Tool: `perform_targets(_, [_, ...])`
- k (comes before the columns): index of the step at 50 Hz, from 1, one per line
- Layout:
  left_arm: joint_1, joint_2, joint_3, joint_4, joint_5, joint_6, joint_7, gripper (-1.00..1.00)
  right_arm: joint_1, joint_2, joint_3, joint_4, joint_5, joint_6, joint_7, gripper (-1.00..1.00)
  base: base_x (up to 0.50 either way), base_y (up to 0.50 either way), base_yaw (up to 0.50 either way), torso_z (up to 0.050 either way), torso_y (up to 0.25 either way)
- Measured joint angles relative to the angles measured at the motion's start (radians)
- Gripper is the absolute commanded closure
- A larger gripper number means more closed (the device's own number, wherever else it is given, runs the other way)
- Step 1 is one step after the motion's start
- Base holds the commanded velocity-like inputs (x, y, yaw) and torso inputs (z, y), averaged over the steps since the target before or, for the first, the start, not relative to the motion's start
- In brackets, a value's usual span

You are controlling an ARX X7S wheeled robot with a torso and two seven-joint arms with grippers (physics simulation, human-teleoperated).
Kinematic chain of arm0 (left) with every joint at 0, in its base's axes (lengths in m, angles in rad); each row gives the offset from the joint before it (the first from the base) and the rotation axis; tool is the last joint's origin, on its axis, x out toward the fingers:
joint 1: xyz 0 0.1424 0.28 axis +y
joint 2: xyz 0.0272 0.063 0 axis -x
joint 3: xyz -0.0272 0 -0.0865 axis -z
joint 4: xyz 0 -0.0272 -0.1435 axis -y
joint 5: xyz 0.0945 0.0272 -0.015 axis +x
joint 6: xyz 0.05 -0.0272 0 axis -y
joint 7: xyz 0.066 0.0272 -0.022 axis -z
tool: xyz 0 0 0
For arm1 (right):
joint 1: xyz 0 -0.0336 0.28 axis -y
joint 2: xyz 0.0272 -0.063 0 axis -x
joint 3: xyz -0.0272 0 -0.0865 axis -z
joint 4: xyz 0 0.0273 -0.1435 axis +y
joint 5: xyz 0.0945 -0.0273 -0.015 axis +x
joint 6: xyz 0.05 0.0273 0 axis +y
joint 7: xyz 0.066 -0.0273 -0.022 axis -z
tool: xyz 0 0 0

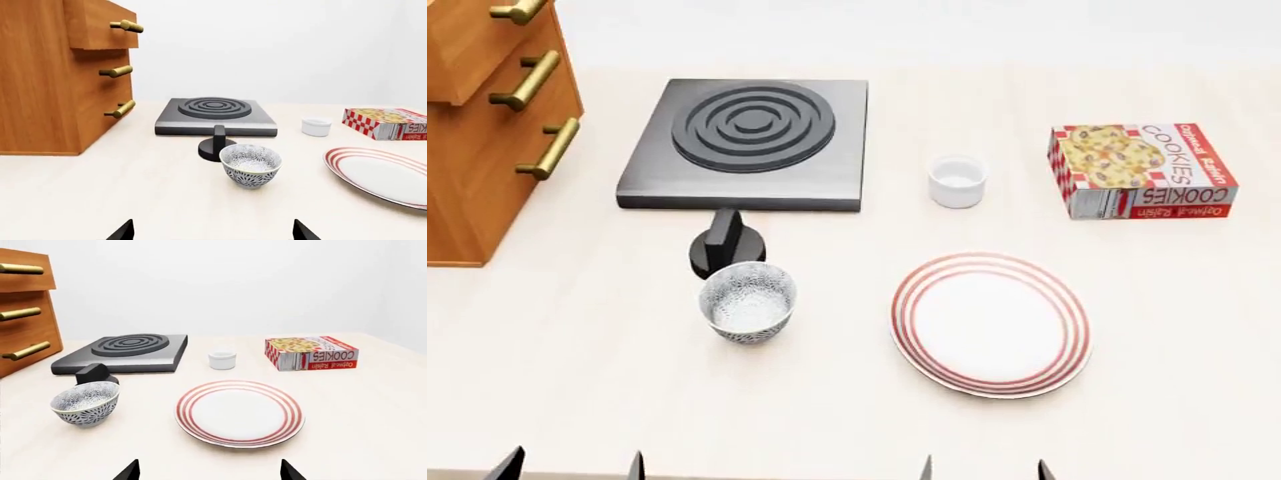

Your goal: Pick the akita bowl on the wooden cabinet and place it on the plate.

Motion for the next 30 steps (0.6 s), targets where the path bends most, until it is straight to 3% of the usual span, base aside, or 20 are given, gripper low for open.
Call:
perform_targets(6, [-0.002,-0.005,0.006,-0.001,-0.006,-0.001,-0.008,-1.00,0.000,0.006,-0.008,0.000,0.003,-0.002,0.006,-1.00,0.00,0.00,0.00,0.050,0.000])
perform_targets(11, [-0.004,-0.008,0.010,-0.002,-0.010,-0.006,-0.016,-1.00,0.000,0.012,-0.018,0.001,-0.002,-0.006,0.014,-1.00,0.00,0.02,0.00,0.003,0.000])
perform_targets(30, [-0.010,-0.020,0.027,-0.008,-0.016,-0.009,-0.042,-1.00,0.001,0.029,-0.043,0.003,-0.006,-0.017,0.033,-1.00,0.00,0.46,0.00,0.000,0.000])
